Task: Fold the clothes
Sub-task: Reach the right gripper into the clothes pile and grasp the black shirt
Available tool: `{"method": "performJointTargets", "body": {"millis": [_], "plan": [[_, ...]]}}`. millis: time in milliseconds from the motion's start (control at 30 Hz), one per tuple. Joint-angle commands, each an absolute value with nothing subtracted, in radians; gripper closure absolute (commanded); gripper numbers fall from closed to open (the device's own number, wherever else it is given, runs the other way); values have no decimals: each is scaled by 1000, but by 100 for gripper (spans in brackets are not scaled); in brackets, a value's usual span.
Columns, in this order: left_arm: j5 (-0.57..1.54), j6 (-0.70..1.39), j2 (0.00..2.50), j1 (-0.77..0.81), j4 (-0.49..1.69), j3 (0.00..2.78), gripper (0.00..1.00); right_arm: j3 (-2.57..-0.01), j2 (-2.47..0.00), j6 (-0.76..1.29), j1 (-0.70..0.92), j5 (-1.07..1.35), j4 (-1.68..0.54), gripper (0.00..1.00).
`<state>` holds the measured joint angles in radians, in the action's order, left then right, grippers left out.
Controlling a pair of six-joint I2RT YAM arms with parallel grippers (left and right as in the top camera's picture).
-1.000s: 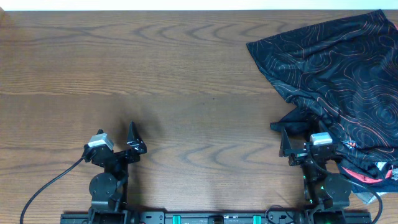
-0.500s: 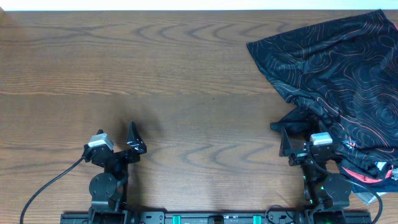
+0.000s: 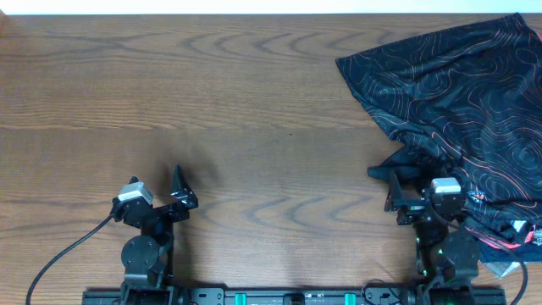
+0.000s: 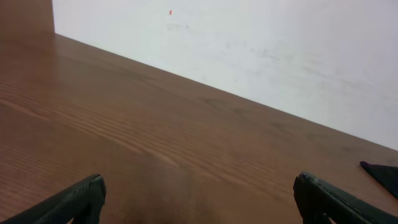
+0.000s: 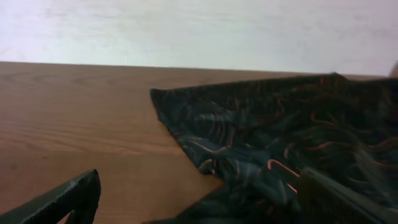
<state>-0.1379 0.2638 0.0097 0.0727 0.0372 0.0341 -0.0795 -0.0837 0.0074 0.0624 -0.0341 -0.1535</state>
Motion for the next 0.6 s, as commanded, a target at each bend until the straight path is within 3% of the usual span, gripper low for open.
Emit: {"method": "performJointTargets", "body": {"millis": [0, 233, 567], "plan": [[-140, 271, 11, 66, 39, 5, 2, -157, -159, 30, 71, -78, -178, 1], [-47, 271, 36, 66, 98, 43, 2, -315, -418, 30, 71, -78, -208, 1], [-14, 270, 282, 66, 361, 308, 2, -591, -811, 28, 71, -78, -468, 1]]}}
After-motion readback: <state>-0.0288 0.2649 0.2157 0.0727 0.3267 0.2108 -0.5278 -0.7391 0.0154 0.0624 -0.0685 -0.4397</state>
